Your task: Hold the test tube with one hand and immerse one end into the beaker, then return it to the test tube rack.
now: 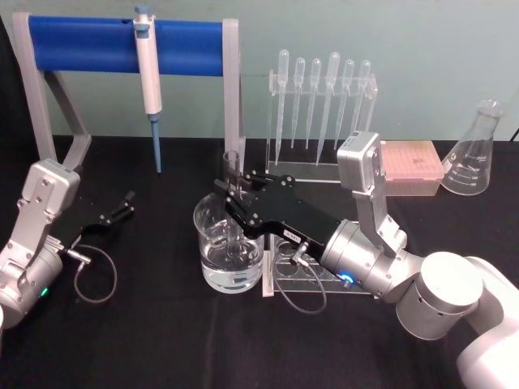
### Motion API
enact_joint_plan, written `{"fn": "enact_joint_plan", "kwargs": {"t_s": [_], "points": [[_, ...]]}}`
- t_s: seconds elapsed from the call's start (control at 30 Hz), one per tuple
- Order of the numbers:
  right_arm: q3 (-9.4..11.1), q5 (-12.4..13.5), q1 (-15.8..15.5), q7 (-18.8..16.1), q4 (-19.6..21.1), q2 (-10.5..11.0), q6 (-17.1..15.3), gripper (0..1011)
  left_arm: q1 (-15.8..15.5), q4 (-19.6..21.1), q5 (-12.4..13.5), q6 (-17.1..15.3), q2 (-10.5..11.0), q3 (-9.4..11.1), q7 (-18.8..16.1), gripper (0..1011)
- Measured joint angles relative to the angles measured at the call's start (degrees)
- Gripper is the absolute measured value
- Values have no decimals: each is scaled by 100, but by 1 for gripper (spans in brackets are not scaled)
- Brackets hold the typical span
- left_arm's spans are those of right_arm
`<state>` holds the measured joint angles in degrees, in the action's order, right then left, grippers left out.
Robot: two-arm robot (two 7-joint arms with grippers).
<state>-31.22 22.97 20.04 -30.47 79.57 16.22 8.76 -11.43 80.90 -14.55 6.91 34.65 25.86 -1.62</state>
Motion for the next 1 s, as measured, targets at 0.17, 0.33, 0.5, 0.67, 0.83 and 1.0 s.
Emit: {"fn": "enact_joint_plan", "kwargs": {"t_s": [0.17, 0.33, 0.5, 0.67, 0.83, 1.0], "points": [[0, 0, 0, 0, 0, 0, 0, 226, 0, 0, 0, 0, 0, 0, 0, 1000], [0, 0, 0, 0, 0, 0, 0, 226, 0, 0, 0, 0, 0, 0, 0, 1000], [0, 0, 0, 0, 0, 0, 0, 226, 0, 0, 0, 0, 0, 0, 0, 1000], [0, 0, 0, 0, 0, 0, 0, 226, 0, 0, 0, 0, 0, 0, 0, 1000], [0, 0, 0, 0, 0, 0, 0, 226, 0, 0, 0, 0, 0, 0, 0, 1000], [0, 0, 0, 0, 0, 0, 0, 226, 0, 0, 0, 0, 0, 0, 0, 1000]]}}
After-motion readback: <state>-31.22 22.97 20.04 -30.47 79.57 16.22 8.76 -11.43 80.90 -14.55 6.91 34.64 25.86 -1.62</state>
